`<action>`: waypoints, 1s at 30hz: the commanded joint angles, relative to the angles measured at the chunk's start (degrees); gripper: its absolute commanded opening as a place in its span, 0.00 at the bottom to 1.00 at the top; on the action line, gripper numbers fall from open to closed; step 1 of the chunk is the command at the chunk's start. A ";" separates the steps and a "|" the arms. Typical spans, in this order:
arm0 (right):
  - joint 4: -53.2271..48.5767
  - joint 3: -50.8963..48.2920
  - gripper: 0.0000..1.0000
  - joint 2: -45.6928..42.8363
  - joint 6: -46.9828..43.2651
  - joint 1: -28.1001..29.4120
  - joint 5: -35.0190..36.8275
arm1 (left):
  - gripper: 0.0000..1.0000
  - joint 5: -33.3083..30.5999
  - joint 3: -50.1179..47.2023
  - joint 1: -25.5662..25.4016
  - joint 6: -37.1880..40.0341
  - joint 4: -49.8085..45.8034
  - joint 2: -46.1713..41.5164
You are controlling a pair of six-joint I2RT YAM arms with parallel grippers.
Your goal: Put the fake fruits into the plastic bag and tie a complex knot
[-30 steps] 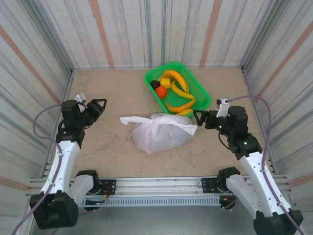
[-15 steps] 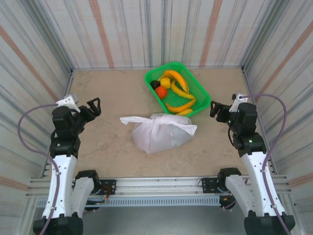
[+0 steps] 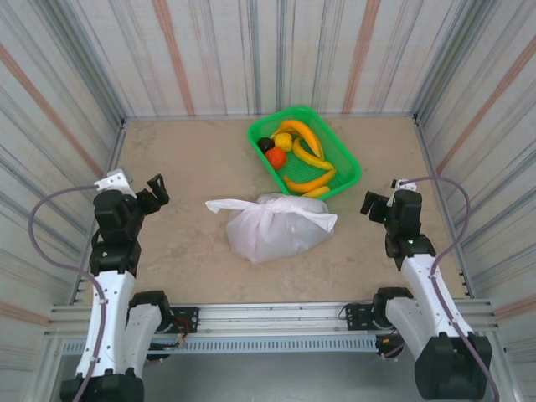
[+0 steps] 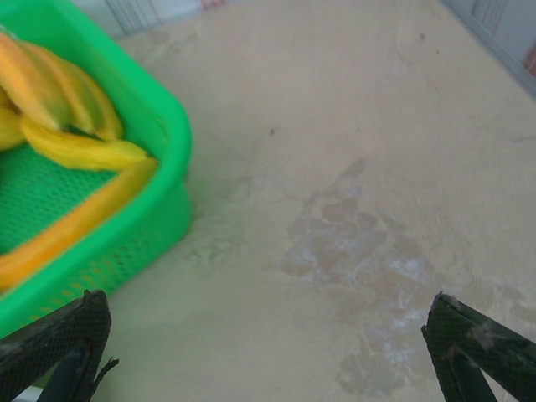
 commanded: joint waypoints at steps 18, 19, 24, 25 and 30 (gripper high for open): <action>49.74 -6.33 0.99 31.23 -10.70 -1.23 -2.14 | 0.99 -9.58 -12.55 -1.67 9.27 33.53 26.38; 51.89 -6.14 0.99 33.66 -10.27 -1.75 -3.36 | 0.99 -9.33 -12.65 -1.69 9.84 34.93 28.18; 58.19 -5.54 0.99 41.38 -11.68 -1.64 -5.82 | 0.99 -7.09 -13.60 -1.71 12.70 44.25 34.77; 55.42 -4.96 0.99 40.71 -11.48 -1.96 -6.27 | 0.99 -6.48 -13.61 -1.72 13.31 45.33 35.57; 53.28 -3.20 0.99 41.51 -9.97 -3.35 -7.56 | 0.99 -5.43 -13.77 -1.76 14.71 48.42 37.58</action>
